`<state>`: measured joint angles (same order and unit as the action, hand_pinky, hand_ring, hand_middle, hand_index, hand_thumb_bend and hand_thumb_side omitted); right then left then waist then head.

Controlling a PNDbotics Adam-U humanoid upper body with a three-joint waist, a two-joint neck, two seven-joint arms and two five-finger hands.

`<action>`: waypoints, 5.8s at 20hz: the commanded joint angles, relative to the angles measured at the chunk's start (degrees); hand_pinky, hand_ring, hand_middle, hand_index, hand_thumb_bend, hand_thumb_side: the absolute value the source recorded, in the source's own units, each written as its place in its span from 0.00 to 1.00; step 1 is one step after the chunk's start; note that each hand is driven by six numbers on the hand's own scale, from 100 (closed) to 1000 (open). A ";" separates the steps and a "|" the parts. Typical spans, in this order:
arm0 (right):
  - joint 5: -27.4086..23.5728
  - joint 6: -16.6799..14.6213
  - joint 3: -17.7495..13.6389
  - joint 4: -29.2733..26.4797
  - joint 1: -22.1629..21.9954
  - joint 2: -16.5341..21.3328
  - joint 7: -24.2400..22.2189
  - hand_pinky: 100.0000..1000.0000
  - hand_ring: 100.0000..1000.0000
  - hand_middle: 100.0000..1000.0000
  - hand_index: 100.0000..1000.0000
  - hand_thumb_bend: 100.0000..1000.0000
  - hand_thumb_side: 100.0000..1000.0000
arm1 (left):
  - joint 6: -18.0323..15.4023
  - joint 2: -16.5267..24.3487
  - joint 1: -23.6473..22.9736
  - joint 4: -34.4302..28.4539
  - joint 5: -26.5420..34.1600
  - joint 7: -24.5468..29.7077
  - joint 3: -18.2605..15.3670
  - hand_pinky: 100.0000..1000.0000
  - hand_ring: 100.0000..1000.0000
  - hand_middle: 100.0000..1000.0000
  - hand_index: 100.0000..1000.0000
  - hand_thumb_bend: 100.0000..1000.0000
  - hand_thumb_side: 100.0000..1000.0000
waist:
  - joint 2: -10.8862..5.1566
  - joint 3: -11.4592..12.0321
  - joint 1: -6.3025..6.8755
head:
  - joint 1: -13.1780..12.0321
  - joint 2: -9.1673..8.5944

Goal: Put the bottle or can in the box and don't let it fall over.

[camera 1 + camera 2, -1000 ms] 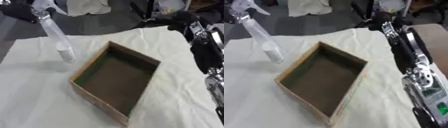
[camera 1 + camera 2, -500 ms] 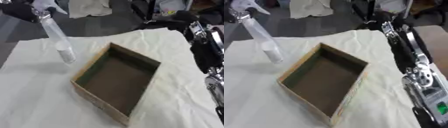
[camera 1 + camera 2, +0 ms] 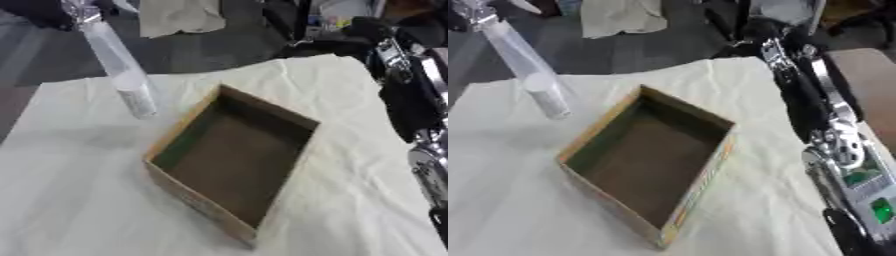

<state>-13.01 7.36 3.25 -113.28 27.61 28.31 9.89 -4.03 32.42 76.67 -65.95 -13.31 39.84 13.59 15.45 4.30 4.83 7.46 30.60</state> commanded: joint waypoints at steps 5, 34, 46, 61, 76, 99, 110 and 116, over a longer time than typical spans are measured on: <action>-0.56 0.36 -0.11 -1.25 0.58 0.27 0.09 0.95 0.71 0.75 0.80 0.00 0.65 | 0.87 1.26 2.64 -2.85 1.50 -0.87 0.67 0.57 0.38 0.45 0.43 0.00 0.18 | -2.23 -0.09 -0.05 | 0.36 0.40; -1.90 1.87 2.07 2.22 3.15 -4.28 -2.09 0.96 0.71 0.75 0.80 0.00 0.67 | 5.33 -1.10 2.90 -8.06 8.45 -4.61 2.58 0.57 0.36 0.43 0.40 0.00 0.31 | -4.77 -2.59 1.18 | -0.05 5.44; -1.89 2.18 2.26 2.10 3.16 -4.98 -2.10 0.96 0.70 0.75 0.80 0.00 0.68 | 4.97 -2.33 0.33 -6.37 5.92 -4.78 3.65 0.57 0.36 0.43 0.40 0.00 0.30 | -3.61 -4.02 1.51 | -0.89 5.12; -2.02 2.40 2.53 2.08 3.55 -5.60 -2.40 0.96 0.70 0.75 0.80 0.00 0.69 | 5.04 -4.97 -0.85 -5.50 3.77 -4.86 5.41 0.58 0.37 0.44 0.41 0.00 0.29 | -3.08 -5.02 1.43 | -1.19 4.95; -2.30 2.61 2.70 2.22 3.70 -6.09 -2.54 0.97 0.70 0.75 0.80 0.00 0.69 | 5.42 -6.49 -2.29 -5.11 3.87 -4.36 7.10 0.64 0.42 0.50 0.48 0.00 0.29 | -3.13 -5.47 1.48 | -1.29 4.67; -2.58 2.66 2.48 2.33 3.64 -6.12 -1.84 0.97 0.70 0.75 0.80 0.00 0.71 | 4.86 -7.15 -4.18 -4.71 4.21 0.01 8.42 0.80 0.63 0.68 0.67 0.00 0.55 | -2.60 -5.35 1.25 | -1.50 4.58; -2.79 2.64 2.46 2.27 3.37 -5.99 -1.84 0.97 0.70 0.75 0.80 0.00 0.71 | 5.14 -7.38 -4.72 -4.35 5.00 -1.38 7.88 0.85 0.70 0.72 0.68 0.00 0.65 | -2.79 -5.29 1.06 | -1.44 4.81; -2.75 2.19 2.05 1.93 2.55 -5.08 -1.45 0.97 0.71 0.75 0.79 0.00 0.70 | 4.94 -4.20 -5.24 -7.13 9.09 -8.60 5.22 0.84 0.66 0.69 0.64 0.00 0.72 | -3.69 -3.94 0.69 | -0.79 5.85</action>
<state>-15.43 9.75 5.87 -110.43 29.59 22.02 8.21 0.94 25.56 70.49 -71.64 -5.41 33.01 20.39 13.25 0.48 5.93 6.52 36.12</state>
